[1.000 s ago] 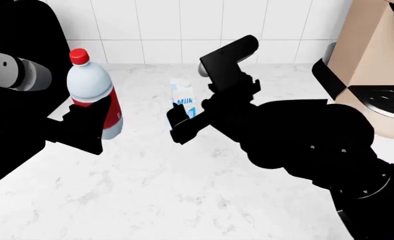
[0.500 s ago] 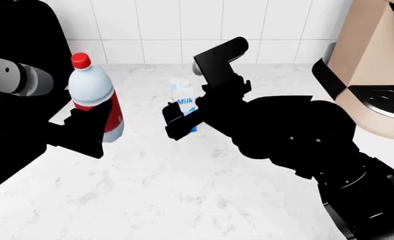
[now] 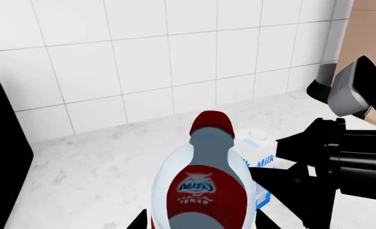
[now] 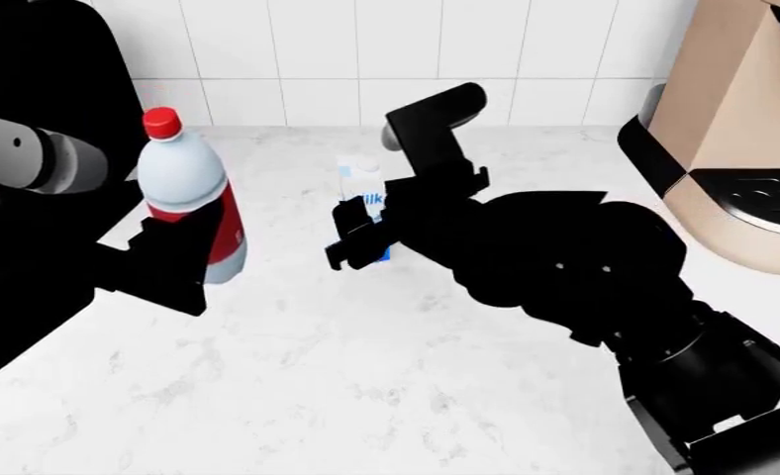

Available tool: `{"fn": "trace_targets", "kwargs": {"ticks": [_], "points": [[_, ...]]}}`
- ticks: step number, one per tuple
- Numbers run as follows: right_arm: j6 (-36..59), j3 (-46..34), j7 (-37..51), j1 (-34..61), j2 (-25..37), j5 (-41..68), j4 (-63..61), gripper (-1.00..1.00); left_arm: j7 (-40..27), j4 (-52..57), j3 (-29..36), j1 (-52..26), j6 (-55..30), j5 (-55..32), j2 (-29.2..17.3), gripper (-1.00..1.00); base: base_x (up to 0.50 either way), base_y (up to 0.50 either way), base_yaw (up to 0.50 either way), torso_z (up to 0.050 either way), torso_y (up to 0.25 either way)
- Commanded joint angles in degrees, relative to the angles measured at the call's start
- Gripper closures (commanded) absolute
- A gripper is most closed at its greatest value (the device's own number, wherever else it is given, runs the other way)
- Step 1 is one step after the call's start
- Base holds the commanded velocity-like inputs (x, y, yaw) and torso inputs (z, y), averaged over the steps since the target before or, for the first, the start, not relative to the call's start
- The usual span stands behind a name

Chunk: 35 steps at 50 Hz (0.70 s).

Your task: Move the drinks to the dining counter.

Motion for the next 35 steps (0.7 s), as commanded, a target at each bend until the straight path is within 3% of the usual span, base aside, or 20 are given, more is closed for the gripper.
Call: {"fn": "trace_targets", "kwargs": {"ticks": [1, 10, 16, 19, 22, 27, 35], "points": [[-0.2, 0.3, -0.2, -0.4, 0.5, 0.6, 0.0, 1.0, -0.6, -0.3, 0.2, -1.2, 0.4, -0.1, 0.3, 1.0, 0.0, 0.0, 0.0, 0.0, 0.0], [0.2, 0.7, 1.8, -0.5, 1.4, 1.1, -2.5, 1.0, -0.6, 0.1, -0.3, -0.3, 0.8, -0.1, -0.2, 1.0, 0.0, 0.0, 0.0, 0.0, 0.0], [4.0, 7.8, 12.4, 2.5, 4.7, 10.2, -15.6, 1.0, -0.5, -0.1, -0.2, -0.4, 0.9, 0.1, -0.1, 1.0, 0.0, 0.0, 0.0, 0.0, 0.002], [5.8, 12.6, 22.4, 3.6, 6.4, 19.3, -24.2, 1.0, -0.5, 0.0, 0.1, -0.7, 0.9, 0.3, 0.2, 1.0, 0.0, 0.0, 0.0, 0.0, 0.003], [7.1, 13.7, 25.8, 3.6, 7.8, 24.2, -26.2, 1.0, -1.0, 0.0, 0.4, -1.6, 0.8, -0.5, 0.1, 1.0, 0.0, 0.0, 0.0, 0.007, 0.0], [8.0, 13.2, 24.8, 3.6, 12.8, 18.5, -32.6, 1.0, -2.2, -0.3, 0.9, -3.9, 0.3, -2.4, -1.1, 1.0, 0.0, 0.0, 0.0, 0.0, 0.0], [7.2, 13.0, 24.9, 2.3, 14.7, 15.2, -35.0, 1.0, -2.9, -0.4, 1.2, -4.7, 0.2, -3.0, -1.5, 1.0, -0.14, 0.0, 0.0, 0.0, 0.001]]}}
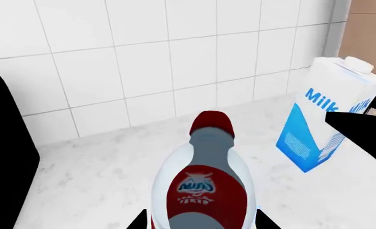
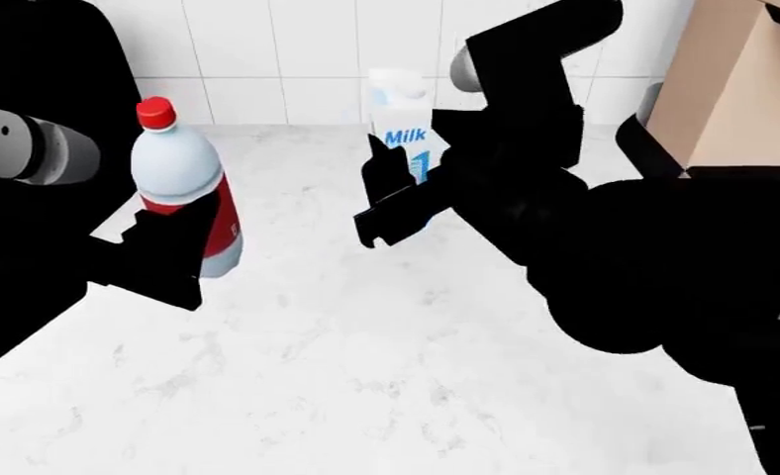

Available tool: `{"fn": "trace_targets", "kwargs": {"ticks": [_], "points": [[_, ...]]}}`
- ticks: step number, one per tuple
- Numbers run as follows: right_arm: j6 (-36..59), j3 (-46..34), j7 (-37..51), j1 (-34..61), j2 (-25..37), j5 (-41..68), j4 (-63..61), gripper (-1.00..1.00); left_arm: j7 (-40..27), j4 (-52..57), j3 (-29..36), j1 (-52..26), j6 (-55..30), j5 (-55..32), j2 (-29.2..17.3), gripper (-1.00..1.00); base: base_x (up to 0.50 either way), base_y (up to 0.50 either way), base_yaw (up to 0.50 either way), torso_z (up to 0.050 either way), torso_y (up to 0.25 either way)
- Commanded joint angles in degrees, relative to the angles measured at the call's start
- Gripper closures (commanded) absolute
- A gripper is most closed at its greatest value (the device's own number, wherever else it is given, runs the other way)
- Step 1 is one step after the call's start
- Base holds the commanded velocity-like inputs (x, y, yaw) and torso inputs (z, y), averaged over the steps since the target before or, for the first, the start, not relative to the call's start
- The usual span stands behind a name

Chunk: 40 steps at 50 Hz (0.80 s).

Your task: Move the drinks to the dining counter.

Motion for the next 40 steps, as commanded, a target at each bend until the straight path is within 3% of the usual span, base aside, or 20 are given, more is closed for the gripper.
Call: {"fn": "trace_targets", "kwargs": {"ticks": [1, 22, 40], "points": [[1.0, 2.4, 3.5, 0.5, 4.3, -1.4, -8.0, 1.0, -1.5, -0.4, 0.3, -2.3, 0.1, -1.2, -0.6, 1.0, -0.5, 0.0, 0.0, 0.0, 0.01], [0.8, 1.6, 3.8, 1.4, 4.2, -3.1, -9.7, 1.0, -0.9, -0.1, 0.6, -1.5, 0.4, -0.5, -0.4, 1.0, -0.5, 0.04, 0.0, 0.0, 0.0], [1.1, 0.2, 3.4, 2.2, 4.8, -5.4, -10.9, 1.0, -1.1, -0.1, 1.1, -1.8, 0.6, -0.6, -0.3, 1.0, -0.37, 0.42, 0.0, 0.001, 0.0]]}}
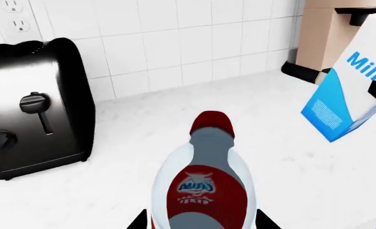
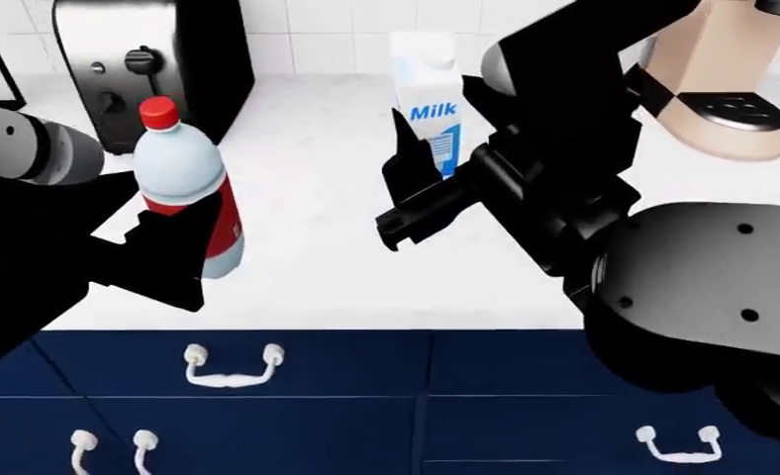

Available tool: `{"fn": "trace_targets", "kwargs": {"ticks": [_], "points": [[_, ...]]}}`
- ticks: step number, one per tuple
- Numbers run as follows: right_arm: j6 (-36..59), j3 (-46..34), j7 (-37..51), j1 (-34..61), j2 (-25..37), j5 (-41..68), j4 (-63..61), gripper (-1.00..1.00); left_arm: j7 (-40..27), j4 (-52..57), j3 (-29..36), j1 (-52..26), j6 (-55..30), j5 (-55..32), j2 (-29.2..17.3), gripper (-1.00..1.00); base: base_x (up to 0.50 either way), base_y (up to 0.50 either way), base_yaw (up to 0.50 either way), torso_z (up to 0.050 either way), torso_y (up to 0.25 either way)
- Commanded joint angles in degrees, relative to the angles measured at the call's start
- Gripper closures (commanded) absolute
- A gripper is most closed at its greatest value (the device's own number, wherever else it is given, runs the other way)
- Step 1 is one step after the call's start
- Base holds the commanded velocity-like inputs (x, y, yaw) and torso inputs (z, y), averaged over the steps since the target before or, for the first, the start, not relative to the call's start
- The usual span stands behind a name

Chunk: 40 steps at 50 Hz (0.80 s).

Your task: Move the drinks to the dining counter.

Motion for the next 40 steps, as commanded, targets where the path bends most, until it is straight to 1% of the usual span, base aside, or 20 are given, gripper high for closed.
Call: {"fn": "trace_targets", "kwargs": {"ticks": [1, 5, 33, 40], "points": [[0.6, -0.2, -0.1, 1.0, 0.2, -3.1, -0.8, 1.0, -0.7, -0.2, -0.1, -0.7, 0.5, 0.1, 0.0, 1.0, -0.35, 0.44, 0.0, 0.01, 0.0], [0.9, -0.8, 0.1, 1.1, 0.3, -3.8, -1.0, 1.0, -0.5, -0.1, -0.3, -0.5, 0.6, 0.1, -0.1, 1.0, -0.35, 0.44, 0.0, 0.0, 0.0], [1.0, -1.5, -0.5, 1.2, 1.2, -3.8, -1.2, 1.0, -1.3, -0.6, 1.6, -3.1, 0.1, -0.6, 0.5, 1.0, -0.35, -0.03, 0.44, 0.0, 0.0], [0.7, -1.6, -0.8, 1.0, 1.2, -3.8, -1.4, 1.0, -1.1, -0.3, 1.2, -2.7, 0.4, -0.9, -0.1, 1.0, -0.34, -0.06, 0.45, 0.001, 0.0]]}}
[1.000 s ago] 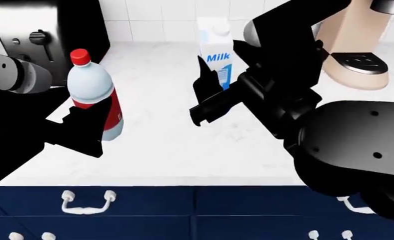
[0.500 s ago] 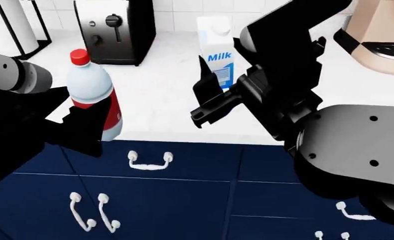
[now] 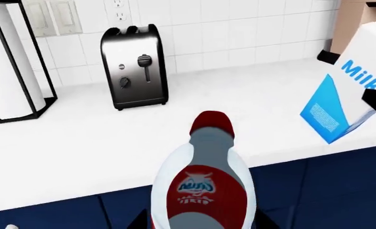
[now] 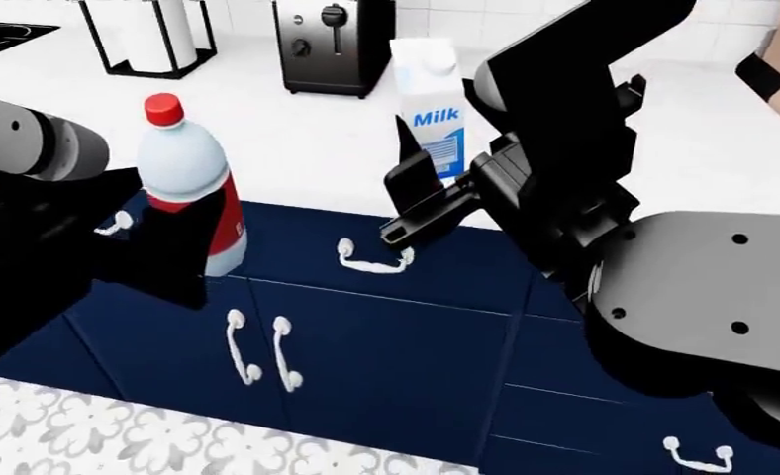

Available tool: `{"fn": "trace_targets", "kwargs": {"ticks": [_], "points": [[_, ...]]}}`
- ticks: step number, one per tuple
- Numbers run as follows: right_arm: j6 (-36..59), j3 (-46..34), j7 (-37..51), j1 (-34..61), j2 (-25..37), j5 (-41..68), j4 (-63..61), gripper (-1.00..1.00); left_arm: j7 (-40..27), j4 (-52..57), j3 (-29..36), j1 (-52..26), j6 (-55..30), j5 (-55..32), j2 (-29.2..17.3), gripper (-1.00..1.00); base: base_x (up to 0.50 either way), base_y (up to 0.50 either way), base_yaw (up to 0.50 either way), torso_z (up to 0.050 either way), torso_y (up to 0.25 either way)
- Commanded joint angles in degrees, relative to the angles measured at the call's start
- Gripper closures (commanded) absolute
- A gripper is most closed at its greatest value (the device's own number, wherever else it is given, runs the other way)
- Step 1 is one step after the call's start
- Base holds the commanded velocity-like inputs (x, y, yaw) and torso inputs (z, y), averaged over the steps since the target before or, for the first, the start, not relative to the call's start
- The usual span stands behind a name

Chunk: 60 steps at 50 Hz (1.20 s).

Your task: Move the drinks to the dining counter.

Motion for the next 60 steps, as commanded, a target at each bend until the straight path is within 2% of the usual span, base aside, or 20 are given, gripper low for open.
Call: {"fn": "trace_targets", "kwargs": {"ticks": [1, 60], "points": [[0.3, 0.6, -0.2, 0.6, 0.2, -1.6, -0.2, 1.0, -0.6, 0.0, -0.4, -0.7, 0.6, -0.3, -0.3, 1.0, -0.34, -0.07, 0.45, 0.0, 0.0], [0.0, -0.3, -0.5, 1.2, 0.7, -0.7, -0.8, 1.0, -0.5, 0.1, 0.4, -1.0, 1.2, -0.1, -0.6, 1.0, -0.29, -0.11, 0.45, 0.001, 0.0]]}}
